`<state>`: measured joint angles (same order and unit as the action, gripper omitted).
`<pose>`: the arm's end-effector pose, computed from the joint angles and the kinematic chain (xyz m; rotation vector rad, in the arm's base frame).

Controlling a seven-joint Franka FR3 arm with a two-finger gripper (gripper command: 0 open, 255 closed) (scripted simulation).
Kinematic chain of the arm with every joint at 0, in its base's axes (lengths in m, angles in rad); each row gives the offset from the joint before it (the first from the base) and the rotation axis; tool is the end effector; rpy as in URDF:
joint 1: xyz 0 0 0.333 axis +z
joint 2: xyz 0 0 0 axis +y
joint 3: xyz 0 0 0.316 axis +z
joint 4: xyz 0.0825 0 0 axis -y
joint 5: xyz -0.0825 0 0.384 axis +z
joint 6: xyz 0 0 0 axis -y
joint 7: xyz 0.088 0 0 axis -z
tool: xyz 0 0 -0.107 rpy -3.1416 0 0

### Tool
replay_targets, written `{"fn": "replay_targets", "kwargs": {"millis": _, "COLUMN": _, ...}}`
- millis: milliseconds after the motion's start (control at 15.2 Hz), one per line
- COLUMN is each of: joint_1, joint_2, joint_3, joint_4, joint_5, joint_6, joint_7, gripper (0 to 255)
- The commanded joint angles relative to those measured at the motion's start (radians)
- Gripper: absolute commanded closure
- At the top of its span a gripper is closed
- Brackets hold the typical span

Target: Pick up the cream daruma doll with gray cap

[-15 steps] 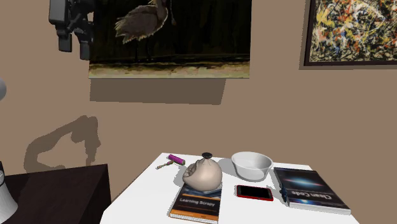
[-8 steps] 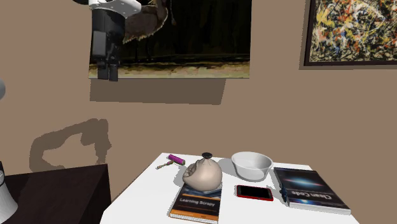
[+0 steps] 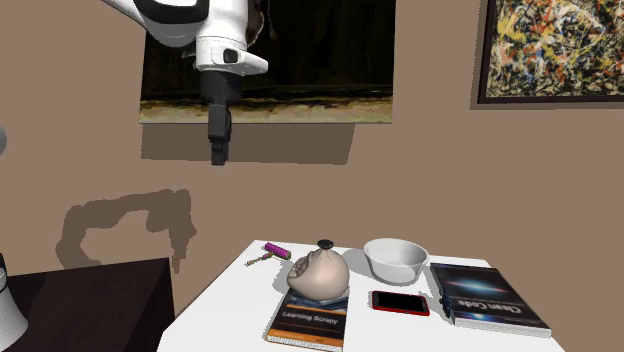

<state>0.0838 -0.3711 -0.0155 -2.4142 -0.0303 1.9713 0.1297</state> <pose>0.4211 0.0267 0.4431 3.1100 -0.0736 -0.1078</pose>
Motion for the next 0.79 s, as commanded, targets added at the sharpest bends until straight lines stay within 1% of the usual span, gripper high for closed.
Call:
{"fn": "replay_targets", "kwargs": {"millis": 0, "joint_1": 0.005, "joint_2": 0.073, "joint_3": 0.001, "joint_4": 0.024, "joint_5": 0.006, "joint_6": 0.052, "joint_7": -0.002, "gripper": 0}}
{"fn": "replay_targets", "kwargs": {"millis": 396, "joint_1": 0.025, "joint_2": 0.299, "joint_3": 0.018, "joint_4": 0.126, "joint_5": 0.030, "joint_6": 0.183, "joint_7": 0.009, "gripper": 0}}
{"fn": "replay_targets", "kwargs": {"millis": 726, "joint_1": 0.040, "joint_2": 0.488, "joint_3": 0.033, "joint_4": 0.246, "joint_5": 0.043, "joint_6": 0.259, "joint_7": 0.017, "gripper": 0}}
